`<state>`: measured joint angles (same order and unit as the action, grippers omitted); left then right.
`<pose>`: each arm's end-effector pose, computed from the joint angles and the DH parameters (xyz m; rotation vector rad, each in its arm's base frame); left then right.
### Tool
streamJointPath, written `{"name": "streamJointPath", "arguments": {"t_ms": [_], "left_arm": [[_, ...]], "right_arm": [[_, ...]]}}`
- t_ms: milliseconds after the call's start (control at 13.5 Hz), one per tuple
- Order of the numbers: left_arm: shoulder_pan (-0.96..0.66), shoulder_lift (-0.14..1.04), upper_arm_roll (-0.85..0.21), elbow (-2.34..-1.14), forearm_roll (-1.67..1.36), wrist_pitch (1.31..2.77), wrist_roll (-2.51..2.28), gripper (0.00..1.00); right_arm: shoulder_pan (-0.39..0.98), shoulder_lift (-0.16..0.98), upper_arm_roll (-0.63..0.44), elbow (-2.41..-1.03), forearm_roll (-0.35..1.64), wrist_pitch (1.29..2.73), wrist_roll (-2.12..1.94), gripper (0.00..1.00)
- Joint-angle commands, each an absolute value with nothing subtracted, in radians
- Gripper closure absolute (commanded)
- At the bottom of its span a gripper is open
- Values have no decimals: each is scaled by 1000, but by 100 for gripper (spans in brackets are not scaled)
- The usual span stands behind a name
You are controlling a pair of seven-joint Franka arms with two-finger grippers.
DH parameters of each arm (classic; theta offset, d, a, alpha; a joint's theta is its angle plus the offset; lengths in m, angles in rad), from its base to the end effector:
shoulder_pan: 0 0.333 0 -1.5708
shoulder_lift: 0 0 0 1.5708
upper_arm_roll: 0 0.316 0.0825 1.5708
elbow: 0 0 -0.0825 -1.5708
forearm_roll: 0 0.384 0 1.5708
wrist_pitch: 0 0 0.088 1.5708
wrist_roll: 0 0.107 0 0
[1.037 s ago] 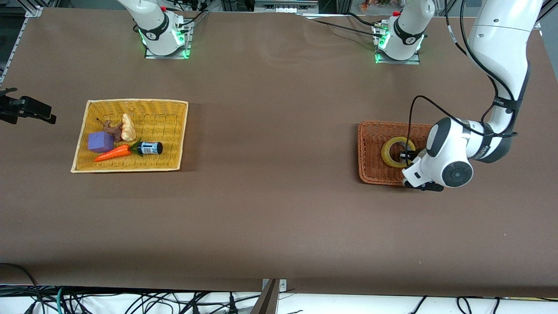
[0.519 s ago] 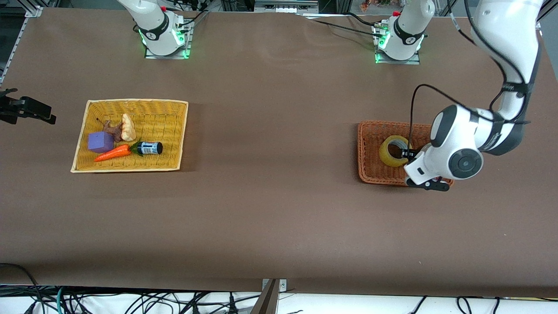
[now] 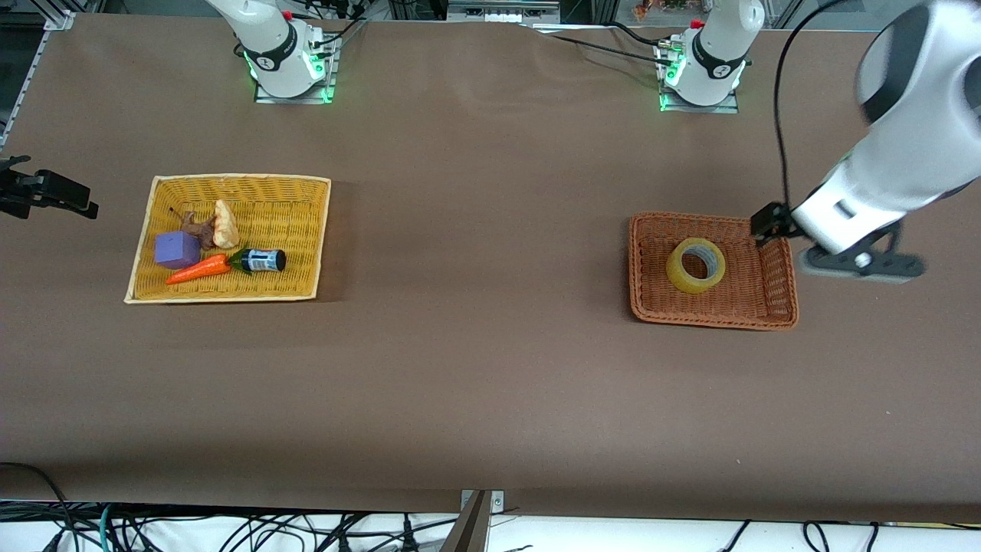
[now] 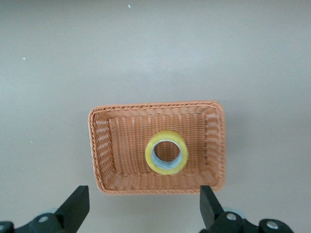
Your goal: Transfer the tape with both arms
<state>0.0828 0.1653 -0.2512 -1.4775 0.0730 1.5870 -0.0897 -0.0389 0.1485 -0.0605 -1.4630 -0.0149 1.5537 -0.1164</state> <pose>0.5977 -0.0817 0.5769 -3.1001 0.1233 0.0716 0.5941 -0.0582 0.5884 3.1226 0.0274 -0.0933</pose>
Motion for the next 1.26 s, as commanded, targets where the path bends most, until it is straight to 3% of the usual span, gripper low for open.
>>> {"name": "streamJointPath", "arguments": {"t_ms": [0,148,296,519,1185], "left_arm": [[109,160,-200,-1434,15,1537,-77,0],[95,70,-161,-1520,-24,1557,-74,0],[5,-35,-140,-1665,-41,1665,-78,0],[-25,-44,-84,-1666,-34,1652,-75,0],[-31,-20,-84,-1623,-20,1569,-74,0]], "right_arm": [[-40,161,-57,-1431,-28,1534,-120,0],[-40,161,-55,-1431,-28,1534,-120,0],[-40,161,-55,-1431,-28,1534,-120,0],[-40,161,-57,-1431,-28,1534,-120,0],[-40,160,-57,-1431,-26,1534,-120,0]]}}
